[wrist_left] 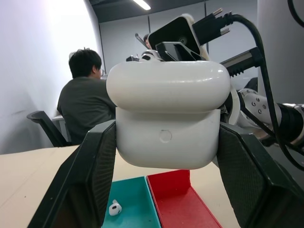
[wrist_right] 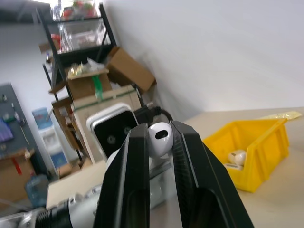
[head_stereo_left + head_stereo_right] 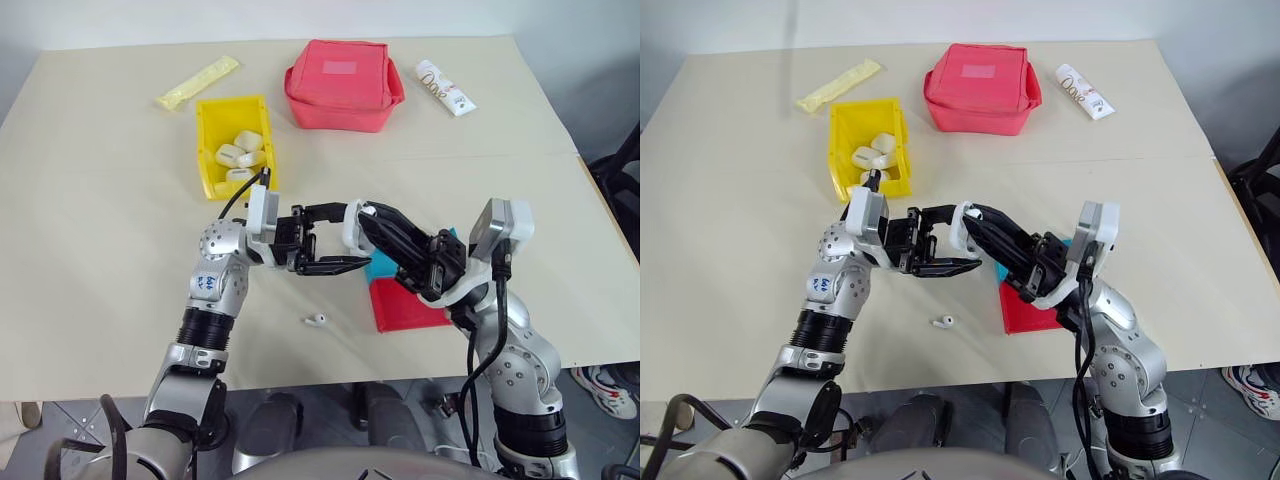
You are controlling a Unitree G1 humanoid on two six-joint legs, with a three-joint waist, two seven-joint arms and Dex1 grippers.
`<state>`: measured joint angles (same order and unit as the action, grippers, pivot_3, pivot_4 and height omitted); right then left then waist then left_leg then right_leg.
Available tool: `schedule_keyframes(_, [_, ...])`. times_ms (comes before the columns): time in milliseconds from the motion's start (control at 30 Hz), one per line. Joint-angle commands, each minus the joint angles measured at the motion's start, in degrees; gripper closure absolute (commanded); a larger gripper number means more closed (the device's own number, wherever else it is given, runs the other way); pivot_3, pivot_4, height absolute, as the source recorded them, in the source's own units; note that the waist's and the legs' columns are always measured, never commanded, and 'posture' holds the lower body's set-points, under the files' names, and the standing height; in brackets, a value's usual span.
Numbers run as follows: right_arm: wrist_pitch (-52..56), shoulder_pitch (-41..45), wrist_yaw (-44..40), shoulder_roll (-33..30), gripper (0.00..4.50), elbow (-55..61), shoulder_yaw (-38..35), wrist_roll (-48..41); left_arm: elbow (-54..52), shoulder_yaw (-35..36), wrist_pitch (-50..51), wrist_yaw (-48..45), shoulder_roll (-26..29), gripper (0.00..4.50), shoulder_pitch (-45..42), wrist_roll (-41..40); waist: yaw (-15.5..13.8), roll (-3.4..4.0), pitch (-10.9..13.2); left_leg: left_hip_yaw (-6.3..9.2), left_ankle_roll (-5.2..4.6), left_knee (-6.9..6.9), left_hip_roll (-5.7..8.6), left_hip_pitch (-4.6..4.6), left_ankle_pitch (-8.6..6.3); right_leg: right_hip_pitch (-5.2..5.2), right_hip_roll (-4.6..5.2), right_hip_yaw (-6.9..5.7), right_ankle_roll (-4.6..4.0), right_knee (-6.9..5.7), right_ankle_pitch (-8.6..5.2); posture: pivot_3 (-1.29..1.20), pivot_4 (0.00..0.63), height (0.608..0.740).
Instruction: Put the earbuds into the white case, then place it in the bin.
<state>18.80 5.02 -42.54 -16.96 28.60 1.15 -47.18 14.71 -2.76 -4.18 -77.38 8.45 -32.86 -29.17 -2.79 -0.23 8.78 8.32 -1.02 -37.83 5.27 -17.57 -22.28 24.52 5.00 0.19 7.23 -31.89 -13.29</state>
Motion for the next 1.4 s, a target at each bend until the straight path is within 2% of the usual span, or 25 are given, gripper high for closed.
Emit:
schedule_keyframes(33, [3.10,-3.57,-1.20,-2.11,4.16,-4.68,4.86,4.44,-4.01,1.94,-1.35,2.12,-2.40,1.72,-2.49,-3.65,0.01,0.00,0.00,0.00,0.00,0.00,0.00,0.00,0.00,0.00,0.00,0.00,0.00,0.01,0.00,0.00,0.150,0.740])
schedule_keyframes(367, [3.33,-3.77,-1.40,-4.54,4.16,-5.08,2.29,4.09,-4.46,2.65,-1.42,2.01,-1.75,1.72,-1.56,-3.76,-0.05,0.00,0.00,-0.01,0.00,0.00,-0.01,0.01,0.00,0.00,0.01,0.01,0.00,0.03,0.00,0.00,0.150,0.740])
schedule_keyframes(967, [6.50,5.96,0.82,-6.59,4.16,-1.82,-1.23,-0.06,-3.79,1.54,-1.73,-0.52,-0.29,1.72,1.65,-2.48,-0.08,0.00,0.00,-0.01,0.01,-0.01,-0.01,0.01,0.00,0.00,0.02,0.01,0.00,0.02,0.00,0.00,0.150,0.740])
schedule_keyframes(1400, [10.24,6.97,0.76,-9.60,4.16,-4.12,-0.86,1.43,-3.48,1.59,-2.85,-1.86,0.33,1.72,1.63,-2.01,-0.07,0.00,0.00,0.00,0.01,-0.01,-0.02,0.01,0.00,0.00,0.02,0.00,-0.01,0.01,0.00,0.00,0.150,0.740])
